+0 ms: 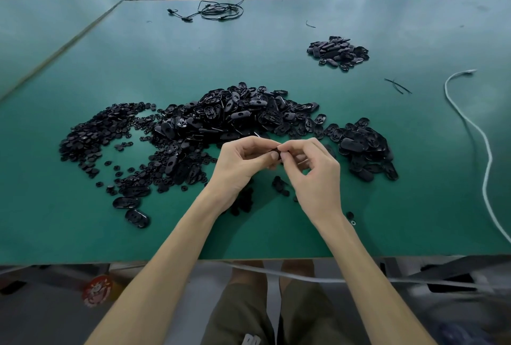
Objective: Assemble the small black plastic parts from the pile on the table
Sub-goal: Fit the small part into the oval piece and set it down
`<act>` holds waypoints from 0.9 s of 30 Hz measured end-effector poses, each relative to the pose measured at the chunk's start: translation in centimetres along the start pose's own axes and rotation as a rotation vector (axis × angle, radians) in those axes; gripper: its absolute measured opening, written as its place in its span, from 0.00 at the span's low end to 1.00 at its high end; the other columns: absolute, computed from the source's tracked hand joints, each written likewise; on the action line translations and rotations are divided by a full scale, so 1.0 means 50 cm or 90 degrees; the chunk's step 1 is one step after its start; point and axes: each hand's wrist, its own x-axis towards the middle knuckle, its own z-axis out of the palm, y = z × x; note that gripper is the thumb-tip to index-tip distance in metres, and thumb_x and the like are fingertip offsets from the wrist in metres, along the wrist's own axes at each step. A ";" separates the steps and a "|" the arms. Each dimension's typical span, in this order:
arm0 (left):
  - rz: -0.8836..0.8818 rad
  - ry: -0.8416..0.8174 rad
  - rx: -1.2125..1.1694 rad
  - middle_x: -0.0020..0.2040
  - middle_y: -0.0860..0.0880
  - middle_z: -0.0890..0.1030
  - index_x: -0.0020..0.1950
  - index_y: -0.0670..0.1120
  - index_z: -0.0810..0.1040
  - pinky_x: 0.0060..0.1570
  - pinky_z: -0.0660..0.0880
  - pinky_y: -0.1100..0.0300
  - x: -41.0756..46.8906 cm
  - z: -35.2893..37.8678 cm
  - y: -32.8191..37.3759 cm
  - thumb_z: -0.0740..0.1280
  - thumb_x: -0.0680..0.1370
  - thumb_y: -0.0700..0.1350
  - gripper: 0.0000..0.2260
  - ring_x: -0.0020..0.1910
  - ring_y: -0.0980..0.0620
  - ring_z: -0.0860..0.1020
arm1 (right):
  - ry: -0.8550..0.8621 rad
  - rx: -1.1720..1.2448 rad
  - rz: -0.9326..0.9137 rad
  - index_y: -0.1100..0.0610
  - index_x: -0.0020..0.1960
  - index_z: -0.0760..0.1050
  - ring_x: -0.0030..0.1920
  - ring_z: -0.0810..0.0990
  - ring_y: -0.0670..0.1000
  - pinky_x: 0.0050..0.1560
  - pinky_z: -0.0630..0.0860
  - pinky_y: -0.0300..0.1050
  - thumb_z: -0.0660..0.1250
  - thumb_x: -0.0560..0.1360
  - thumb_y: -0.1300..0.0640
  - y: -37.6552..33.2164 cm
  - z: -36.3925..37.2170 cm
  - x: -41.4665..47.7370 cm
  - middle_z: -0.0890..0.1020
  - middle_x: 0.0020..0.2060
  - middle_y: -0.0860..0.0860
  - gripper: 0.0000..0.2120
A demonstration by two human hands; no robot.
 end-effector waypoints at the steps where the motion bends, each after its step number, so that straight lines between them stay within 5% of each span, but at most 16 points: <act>1: 0.000 0.002 0.000 0.47 0.43 0.87 0.56 0.34 0.84 0.49 0.79 0.59 0.000 0.000 0.000 0.74 0.77 0.34 0.08 0.45 0.51 0.84 | -0.004 -0.002 -0.002 0.58 0.50 0.84 0.42 0.81 0.40 0.43 0.73 0.27 0.72 0.78 0.69 0.000 0.001 0.000 0.82 0.45 0.48 0.07; 7: -0.008 0.012 0.001 0.49 0.43 0.87 0.57 0.36 0.84 0.49 0.79 0.61 0.001 0.001 0.000 0.74 0.78 0.35 0.09 0.46 0.51 0.84 | 0.007 0.011 0.010 0.56 0.51 0.85 0.43 0.82 0.44 0.42 0.76 0.31 0.72 0.78 0.67 0.000 0.001 0.000 0.82 0.46 0.47 0.08; 11: 0.017 0.062 0.002 0.57 0.44 0.87 0.64 0.40 0.82 0.58 0.79 0.60 0.003 0.004 0.000 0.70 0.80 0.34 0.12 0.57 0.49 0.85 | 0.091 0.011 0.038 0.54 0.58 0.84 0.47 0.83 0.47 0.47 0.79 0.38 0.69 0.81 0.64 0.001 -0.002 0.002 0.81 0.50 0.46 0.10; 19: 0.112 0.277 0.021 0.54 0.44 0.86 0.59 0.40 0.83 0.58 0.80 0.58 0.011 -0.016 0.002 0.62 0.78 0.23 0.18 0.55 0.46 0.85 | 0.260 0.120 0.263 0.55 0.82 0.59 0.58 0.77 0.38 0.52 0.81 0.41 0.63 0.82 0.65 0.017 -0.019 0.013 0.65 0.69 0.51 0.30; 22: 0.107 0.261 0.062 0.55 0.45 0.86 0.61 0.40 0.82 0.60 0.79 0.57 0.010 -0.011 0.001 0.62 0.78 0.24 0.18 0.57 0.47 0.84 | 0.243 0.115 0.282 0.55 0.84 0.54 0.64 0.76 0.41 0.59 0.81 0.51 0.63 0.82 0.66 0.019 -0.018 0.014 0.63 0.73 0.51 0.34; 27: 0.074 0.171 0.188 0.63 0.51 0.83 0.67 0.44 0.81 0.70 0.74 0.58 0.004 -0.004 0.006 0.63 0.79 0.26 0.21 0.65 0.55 0.80 | 0.241 0.114 0.277 0.55 0.82 0.58 0.65 0.75 0.40 0.60 0.81 0.53 0.63 0.82 0.67 0.017 -0.017 0.013 0.63 0.73 0.50 0.32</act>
